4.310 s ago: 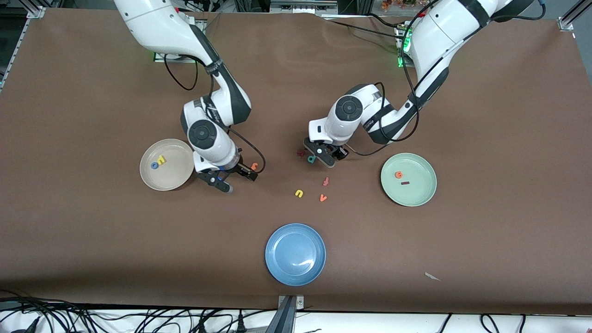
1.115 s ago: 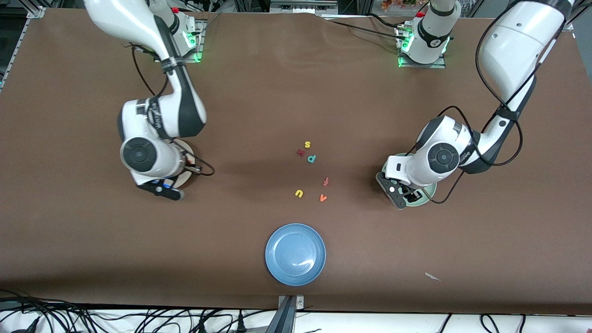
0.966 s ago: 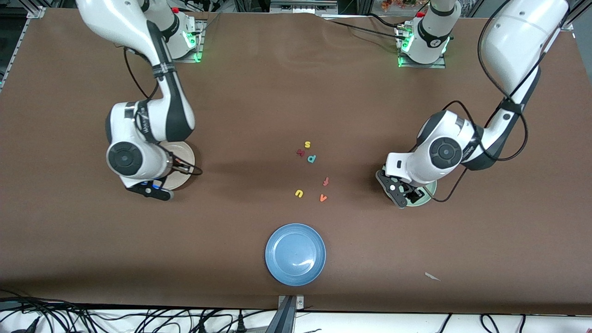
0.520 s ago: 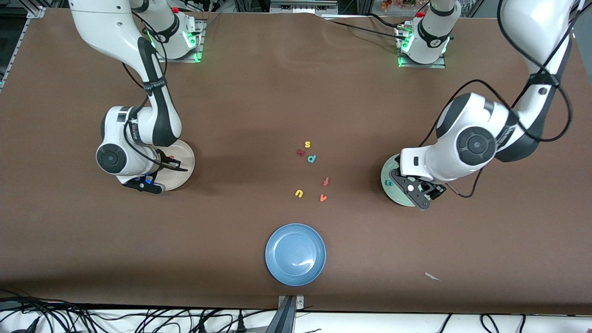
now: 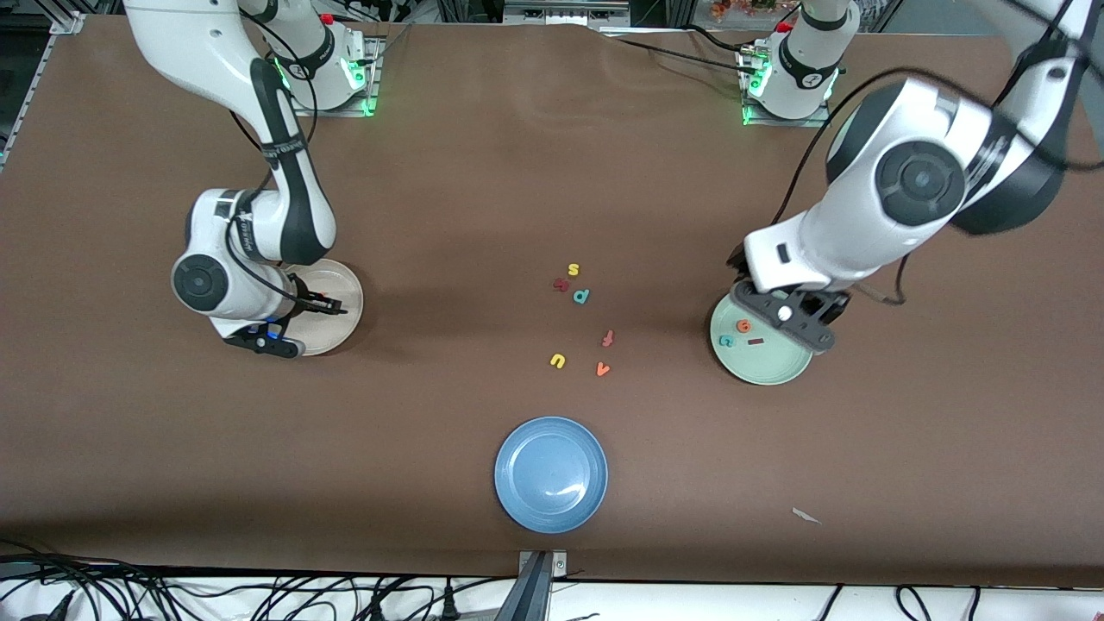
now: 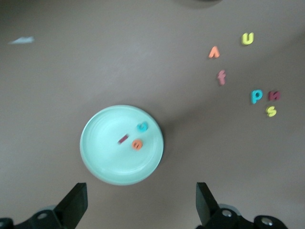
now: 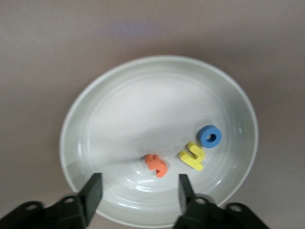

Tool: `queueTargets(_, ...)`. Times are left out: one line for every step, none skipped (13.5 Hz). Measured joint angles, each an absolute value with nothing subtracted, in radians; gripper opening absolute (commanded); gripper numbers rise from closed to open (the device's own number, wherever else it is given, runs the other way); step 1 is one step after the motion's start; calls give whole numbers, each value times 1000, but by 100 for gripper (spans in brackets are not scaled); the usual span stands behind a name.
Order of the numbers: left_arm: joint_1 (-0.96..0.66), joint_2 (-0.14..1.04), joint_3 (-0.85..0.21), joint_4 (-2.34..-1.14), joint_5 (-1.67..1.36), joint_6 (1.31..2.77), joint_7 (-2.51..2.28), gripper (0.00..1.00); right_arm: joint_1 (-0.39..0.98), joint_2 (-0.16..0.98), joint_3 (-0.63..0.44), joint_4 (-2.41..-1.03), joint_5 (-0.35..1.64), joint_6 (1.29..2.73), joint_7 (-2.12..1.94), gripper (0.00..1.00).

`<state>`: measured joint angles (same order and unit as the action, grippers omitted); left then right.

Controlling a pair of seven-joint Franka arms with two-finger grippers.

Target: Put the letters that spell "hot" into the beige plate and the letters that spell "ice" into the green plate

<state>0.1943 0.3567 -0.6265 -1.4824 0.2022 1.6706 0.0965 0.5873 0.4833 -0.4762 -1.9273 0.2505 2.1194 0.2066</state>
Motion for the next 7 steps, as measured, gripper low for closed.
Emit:
queueTargets(165,312,-561,-1482,182,1646,96,100,588,459,-493,-1911,250,2097,206,99)
queueTargets(129,272,-483,-1483,162,1637,96,100,587,431,-516,-1886,250,2059,200,99)
queueTargets(94,238,-410,-1483,141,1633,97,100,587,405,-539,-1851,250,2005,195,99)
queueTargets(56,211,-337,-1484,122,1631,97,100,587,381,-561,-1802,250,1932,191,99)
queueTargets(12,190,-258,-1485,91,1630,97,100,587,363,-582,-1743,250,1850,191,99)
queueTargets(-26,175,-185,-1487,50,1630,97,100,587,351,-601,-1677,250,1767,191,99)
queueTargets(-50,166,-129,-1489,14,1630,97,100,587,344,-620,-1608,248,1691,191,99)
